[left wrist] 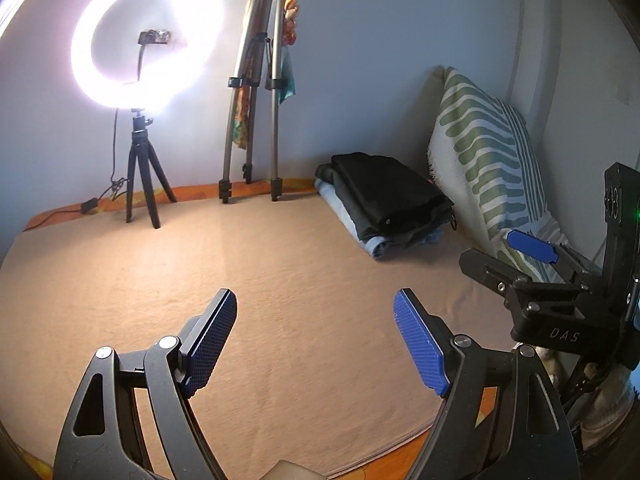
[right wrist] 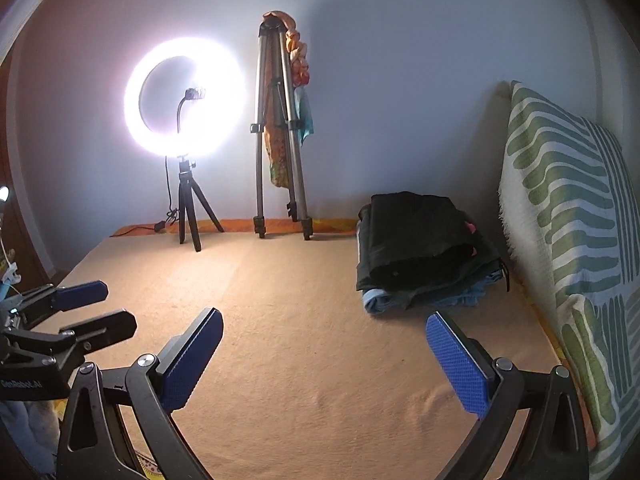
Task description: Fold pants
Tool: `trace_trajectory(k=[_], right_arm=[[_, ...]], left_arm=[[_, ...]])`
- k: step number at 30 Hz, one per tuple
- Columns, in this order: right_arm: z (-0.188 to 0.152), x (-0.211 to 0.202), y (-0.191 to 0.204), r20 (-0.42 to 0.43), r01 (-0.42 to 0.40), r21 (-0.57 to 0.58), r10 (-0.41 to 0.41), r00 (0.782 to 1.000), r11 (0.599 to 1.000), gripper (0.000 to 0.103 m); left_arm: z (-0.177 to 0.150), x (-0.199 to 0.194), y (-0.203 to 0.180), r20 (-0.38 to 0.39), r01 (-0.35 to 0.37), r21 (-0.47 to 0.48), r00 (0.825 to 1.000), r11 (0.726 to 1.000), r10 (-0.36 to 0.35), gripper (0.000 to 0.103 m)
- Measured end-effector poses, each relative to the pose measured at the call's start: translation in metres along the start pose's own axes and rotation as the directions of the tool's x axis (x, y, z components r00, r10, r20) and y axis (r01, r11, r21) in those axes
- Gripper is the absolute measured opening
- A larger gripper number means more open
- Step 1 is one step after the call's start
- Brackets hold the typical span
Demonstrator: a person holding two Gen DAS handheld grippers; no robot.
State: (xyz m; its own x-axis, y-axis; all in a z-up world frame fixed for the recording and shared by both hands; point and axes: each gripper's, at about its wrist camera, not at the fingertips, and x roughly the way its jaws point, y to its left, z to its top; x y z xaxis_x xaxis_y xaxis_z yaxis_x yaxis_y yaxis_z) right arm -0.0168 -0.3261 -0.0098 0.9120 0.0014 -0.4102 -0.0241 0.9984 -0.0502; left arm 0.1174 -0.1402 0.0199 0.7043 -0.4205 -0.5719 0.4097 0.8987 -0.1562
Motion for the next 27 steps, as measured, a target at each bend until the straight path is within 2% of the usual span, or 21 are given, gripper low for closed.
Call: trace_trajectory(k=[11,27], right_arm=[[-0.006,-0.006,0.012,0.02,0.0,-0.021,0.0,1.0,1.0,0.103],[-0.01,0.002,0.015,-0.012,-0.001,-0.006,0.001,1.0,1.0,0.103]], left_arm=[[-0.013,-0.003,0.002,-0.019,-0.036,0.01,0.999,0.999,0.036,0.081],[-0.017,0.003,0.009,-0.056,-0.042,-0.026,0.998,0.999,0.041,0.081]])
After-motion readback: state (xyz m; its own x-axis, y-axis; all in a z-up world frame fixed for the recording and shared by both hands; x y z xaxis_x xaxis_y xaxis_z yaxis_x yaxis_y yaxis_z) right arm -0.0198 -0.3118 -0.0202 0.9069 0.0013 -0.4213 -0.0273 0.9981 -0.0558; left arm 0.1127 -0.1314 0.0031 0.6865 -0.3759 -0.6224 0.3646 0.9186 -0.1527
